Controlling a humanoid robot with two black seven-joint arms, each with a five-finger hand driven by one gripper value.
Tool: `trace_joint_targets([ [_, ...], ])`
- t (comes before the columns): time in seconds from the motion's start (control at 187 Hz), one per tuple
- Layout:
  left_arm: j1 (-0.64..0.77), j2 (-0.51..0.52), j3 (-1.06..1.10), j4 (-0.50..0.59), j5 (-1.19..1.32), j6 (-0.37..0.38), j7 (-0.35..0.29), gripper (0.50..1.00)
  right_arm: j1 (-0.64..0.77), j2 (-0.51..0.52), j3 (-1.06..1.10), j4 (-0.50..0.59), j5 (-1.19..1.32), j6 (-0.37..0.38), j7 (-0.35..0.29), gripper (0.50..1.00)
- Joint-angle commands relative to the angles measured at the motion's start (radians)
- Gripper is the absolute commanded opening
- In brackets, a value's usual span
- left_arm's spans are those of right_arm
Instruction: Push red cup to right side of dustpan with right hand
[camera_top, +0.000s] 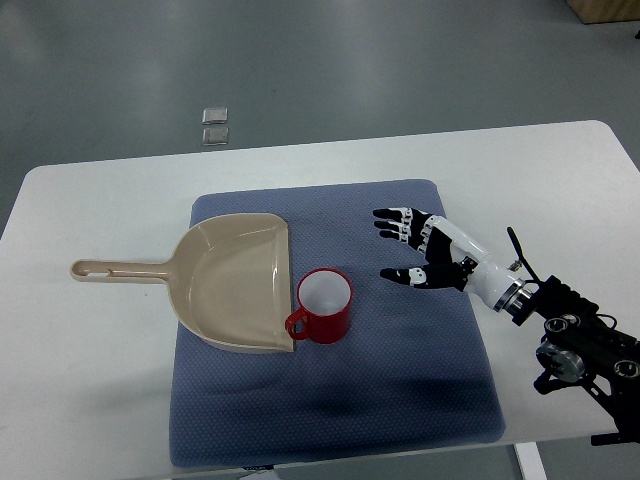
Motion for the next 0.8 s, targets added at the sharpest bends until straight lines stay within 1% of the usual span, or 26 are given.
trace_joint_targets([
  [0.0, 0.000, 0.000, 0.000, 0.000, 0.000, 0.000, 0.000, 1.000, 0.007, -0.004, 0.019, -0.001, 0.000, -0.010, 0.000, 0.901],
  [0.224, 0.000, 0.000, 0.000, 0.000, 0.000, 0.000, 0.000, 1.000, 0.021, -0.004, 0.085, -0.006, -0.002, -0.053, 0.000, 0.903],
  [0.384, 0.000, 0.000, 0.000, 0.000, 0.000, 0.000, 0.000, 1.000, 0.021, 0.002, 0.113, -0.012, -0.003, -0.125, 0.000, 0.903],
  [0.555, 0.000, 0.000, 0.000, 0.000, 0.000, 0.000, 0.000, 1.000, 0.018, 0.028, 0.151, -0.015, -0.008, -0.219, -0.088, 0.903],
  [0.795, 0.000, 0.000, 0.000, 0.000, 0.000, 0.000, 0.000, 1.000, 0.019, 0.065, 0.196, -0.017, -0.005, -0.273, -0.221, 0.903],
])
